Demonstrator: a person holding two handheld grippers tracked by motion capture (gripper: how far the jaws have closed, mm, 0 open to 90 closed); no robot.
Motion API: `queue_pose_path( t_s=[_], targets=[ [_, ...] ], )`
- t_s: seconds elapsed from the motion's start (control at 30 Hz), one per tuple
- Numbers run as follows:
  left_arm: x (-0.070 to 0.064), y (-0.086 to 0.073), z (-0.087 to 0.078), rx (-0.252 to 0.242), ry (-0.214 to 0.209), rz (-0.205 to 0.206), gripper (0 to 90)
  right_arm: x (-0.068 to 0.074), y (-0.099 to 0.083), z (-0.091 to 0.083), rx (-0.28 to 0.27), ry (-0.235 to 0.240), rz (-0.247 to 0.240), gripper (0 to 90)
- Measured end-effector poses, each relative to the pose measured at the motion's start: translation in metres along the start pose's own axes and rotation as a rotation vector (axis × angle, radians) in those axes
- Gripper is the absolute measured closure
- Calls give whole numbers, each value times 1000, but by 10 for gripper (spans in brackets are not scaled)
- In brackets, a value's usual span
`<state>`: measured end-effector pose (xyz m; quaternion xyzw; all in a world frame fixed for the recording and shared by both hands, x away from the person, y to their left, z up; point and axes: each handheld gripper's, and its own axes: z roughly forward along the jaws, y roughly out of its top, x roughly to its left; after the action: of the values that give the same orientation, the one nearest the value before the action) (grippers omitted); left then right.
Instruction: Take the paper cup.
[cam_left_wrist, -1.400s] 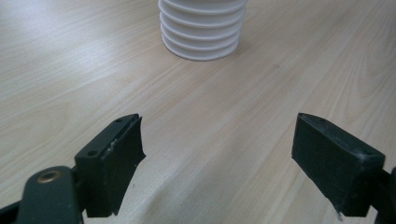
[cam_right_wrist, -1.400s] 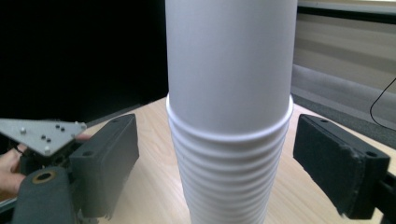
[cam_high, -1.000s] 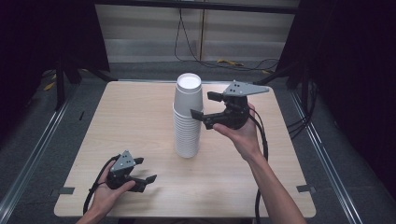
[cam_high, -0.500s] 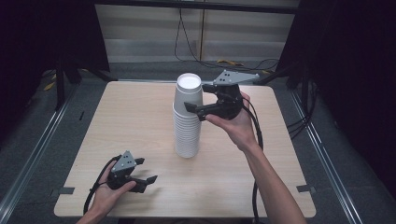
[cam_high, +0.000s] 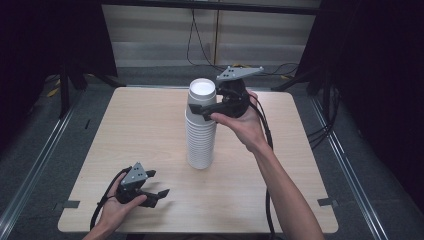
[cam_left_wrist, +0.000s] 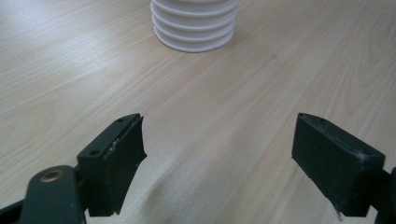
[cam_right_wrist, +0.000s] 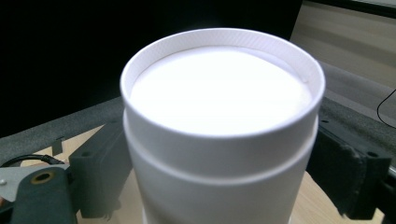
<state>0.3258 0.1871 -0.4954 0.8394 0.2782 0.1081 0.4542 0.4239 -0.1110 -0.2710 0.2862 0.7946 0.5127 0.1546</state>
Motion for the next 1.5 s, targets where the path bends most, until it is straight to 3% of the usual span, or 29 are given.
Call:
queue_pose_path(
  t_s=[0.67,1.1,1.23,1.5],
  targets=[
    [-1,1,-1,-8,7,7,174,-1,6,4,19,10,7,188],
    [-1,1,-1,-7,6,3,174,-1,10,-4,-51,15,21,192],
    [-1,1,-1,-7,5,4,174,-2,12,-9,-96,16,40,194],
    [-1,1,-1,-4,7,6,174,-1,14,-13,-153,13,29,196]
  ],
)
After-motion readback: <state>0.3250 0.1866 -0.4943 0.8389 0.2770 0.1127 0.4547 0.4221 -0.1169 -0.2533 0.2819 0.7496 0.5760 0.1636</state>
